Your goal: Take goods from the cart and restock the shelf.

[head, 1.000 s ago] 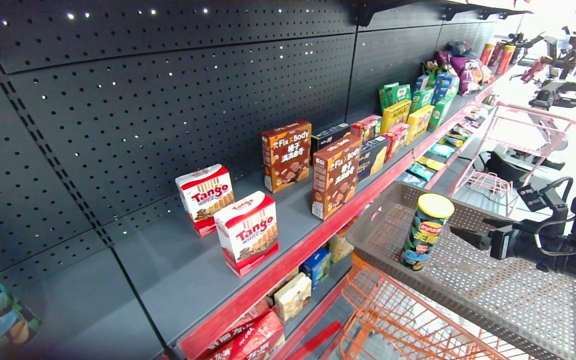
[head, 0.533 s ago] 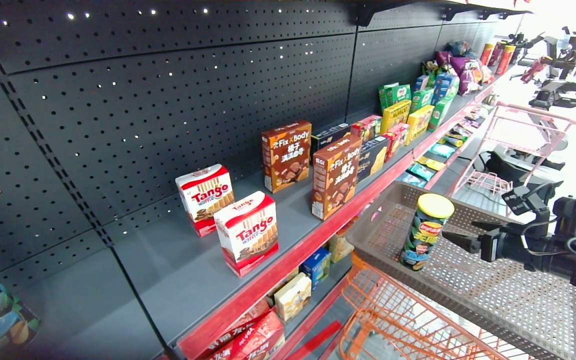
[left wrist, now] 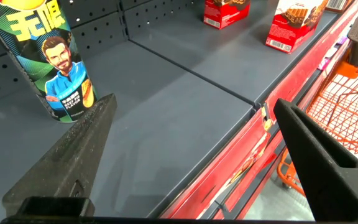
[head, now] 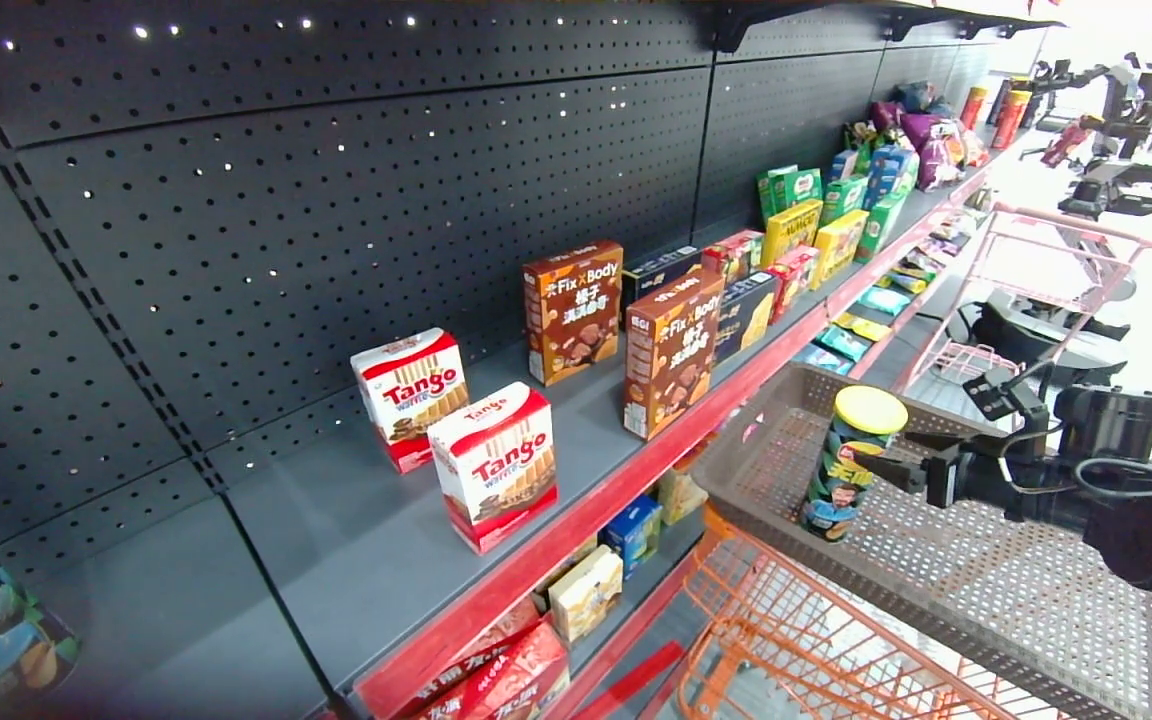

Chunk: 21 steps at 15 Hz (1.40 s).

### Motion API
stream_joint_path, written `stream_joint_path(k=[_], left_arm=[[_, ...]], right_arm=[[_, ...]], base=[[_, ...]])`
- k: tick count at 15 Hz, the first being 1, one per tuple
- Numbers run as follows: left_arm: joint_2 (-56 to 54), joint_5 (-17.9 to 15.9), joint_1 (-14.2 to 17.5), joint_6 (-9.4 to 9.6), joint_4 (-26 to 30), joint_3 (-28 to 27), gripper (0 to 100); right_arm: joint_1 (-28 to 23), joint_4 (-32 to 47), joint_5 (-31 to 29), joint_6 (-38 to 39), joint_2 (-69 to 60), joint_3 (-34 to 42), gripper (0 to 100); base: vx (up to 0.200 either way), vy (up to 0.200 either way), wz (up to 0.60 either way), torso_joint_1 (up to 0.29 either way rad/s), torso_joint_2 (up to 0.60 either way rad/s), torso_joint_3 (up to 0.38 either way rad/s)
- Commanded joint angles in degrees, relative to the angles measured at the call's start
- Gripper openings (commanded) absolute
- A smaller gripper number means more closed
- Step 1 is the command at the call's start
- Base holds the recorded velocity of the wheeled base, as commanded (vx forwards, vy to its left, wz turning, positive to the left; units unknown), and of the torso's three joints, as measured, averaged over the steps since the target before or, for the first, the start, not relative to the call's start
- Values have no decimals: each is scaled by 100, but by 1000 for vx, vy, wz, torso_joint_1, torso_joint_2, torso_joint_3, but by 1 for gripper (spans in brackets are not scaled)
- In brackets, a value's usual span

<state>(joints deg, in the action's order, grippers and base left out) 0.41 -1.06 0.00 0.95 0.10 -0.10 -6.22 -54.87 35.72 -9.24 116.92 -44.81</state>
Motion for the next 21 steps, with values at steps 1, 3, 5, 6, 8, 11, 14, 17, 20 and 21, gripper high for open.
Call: stream_joint_path(k=[1, 3, 5, 6, 8, 11, 14, 17, 20, 21], left_arm=[[2, 1, 0, 2, -1, 1, 100], [11, 1, 0, 2, -1, 1, 100], [2, 1, 0, 2, -1, 1, 100], [2, 1, 0, 2, -1, 1, 100], [2, 1, 0, 2, -1, 1, 100], [2, 1, 0, 2, -1, 1, 100], [11, 1, 0, 2, -1, 1, 100], [2, 1, 0, 2, -1, 1, 100], [2, 1, 0, 2, -1, 1, 100], [11, 1, 0, 2, -1, 1, 100]], right_arm=[[50, -15, 234, -16, 226, -142, 100], [50, -15, 304, -95, 349, -291, 100], [59, -6, 313, -113, 437, -291, 100], [50, 3, 304, -113, 463, -282, 100], [50, 3, 304, -183, 621, -335, 100], [103, 11, 304, -245, 806, -520, 100], [112, 47, 304, -245, 1087, -942, 100], [121, 55, 313, -245, 1307, -1214, 100], [130, 64, 418, -245, 1448, -1302, 100], [121, 64, 541, -245, 1483, -1346, 100]], base=[[0, 0, 0, 0, 0, 0], [0, 0, 0, 0, 0, 0], [0, 0, 0, 0, 0, 0], [0, 0, 0, 0, 0, 0], [0, 0, 0, 0, 0, 0], [0, 0, 0, 0, 0, 0], [0, 0, 0, 0, 0, 0], [0, 0, 0, 0, 0, 0], [0, 0, 0, 0, 0, 0], [0, 0, 0, 0, 0, 0]])
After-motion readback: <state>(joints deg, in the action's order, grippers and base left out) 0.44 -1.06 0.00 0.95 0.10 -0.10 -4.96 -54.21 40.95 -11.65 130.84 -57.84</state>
